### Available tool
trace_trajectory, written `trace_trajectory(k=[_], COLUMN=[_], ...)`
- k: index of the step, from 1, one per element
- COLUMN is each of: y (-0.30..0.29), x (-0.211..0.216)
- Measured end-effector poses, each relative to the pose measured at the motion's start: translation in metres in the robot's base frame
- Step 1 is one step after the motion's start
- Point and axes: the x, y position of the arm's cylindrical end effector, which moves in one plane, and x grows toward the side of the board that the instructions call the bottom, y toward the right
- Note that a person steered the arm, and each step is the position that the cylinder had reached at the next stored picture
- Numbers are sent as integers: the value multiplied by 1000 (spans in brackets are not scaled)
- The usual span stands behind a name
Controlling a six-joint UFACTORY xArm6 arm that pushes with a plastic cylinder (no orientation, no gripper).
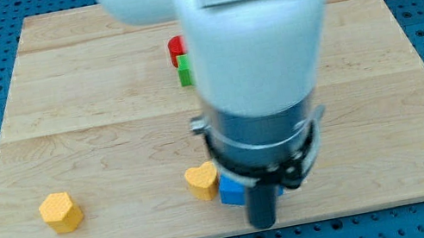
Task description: Slightly move the blue cube along with the yellow heart to the left side
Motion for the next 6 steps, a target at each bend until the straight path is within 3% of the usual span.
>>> trace_trajectory(k=[2, 3, 4, 5, 6], y=[47, 47, 32, -23, -31], x=[-54, -42, -7, -11, -52])
